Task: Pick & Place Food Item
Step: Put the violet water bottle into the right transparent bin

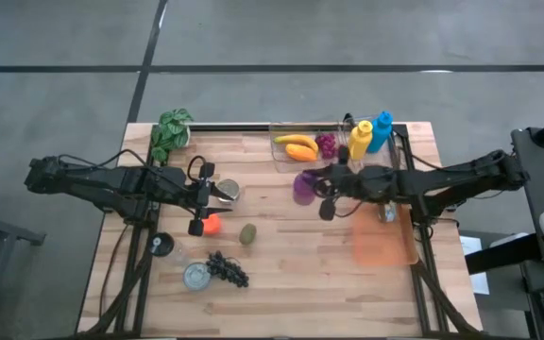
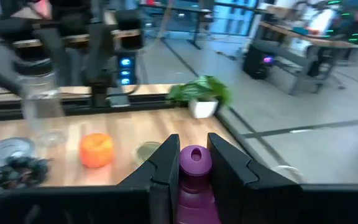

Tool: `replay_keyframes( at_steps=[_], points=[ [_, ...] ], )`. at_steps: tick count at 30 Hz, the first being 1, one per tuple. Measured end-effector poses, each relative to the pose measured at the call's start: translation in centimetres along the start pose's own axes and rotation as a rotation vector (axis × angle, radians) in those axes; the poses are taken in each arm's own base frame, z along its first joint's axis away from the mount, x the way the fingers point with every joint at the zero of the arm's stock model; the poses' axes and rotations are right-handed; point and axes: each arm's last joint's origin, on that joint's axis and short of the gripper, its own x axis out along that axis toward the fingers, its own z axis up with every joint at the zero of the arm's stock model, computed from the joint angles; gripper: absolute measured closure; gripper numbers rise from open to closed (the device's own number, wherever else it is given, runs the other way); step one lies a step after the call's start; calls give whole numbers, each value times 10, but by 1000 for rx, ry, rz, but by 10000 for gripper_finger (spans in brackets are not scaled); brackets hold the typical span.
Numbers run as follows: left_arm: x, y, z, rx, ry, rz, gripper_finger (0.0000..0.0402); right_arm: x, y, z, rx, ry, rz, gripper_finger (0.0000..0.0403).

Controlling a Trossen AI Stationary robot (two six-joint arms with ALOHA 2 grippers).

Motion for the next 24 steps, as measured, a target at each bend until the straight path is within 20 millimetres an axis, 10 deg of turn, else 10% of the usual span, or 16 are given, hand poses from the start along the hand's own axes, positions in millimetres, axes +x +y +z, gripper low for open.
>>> replay_keyframes(
  at_steps=[24],
  points=[
    [0,0,0,0,-2,0,274,-69,-55,22,100,-83,-451,344]
  ],
)
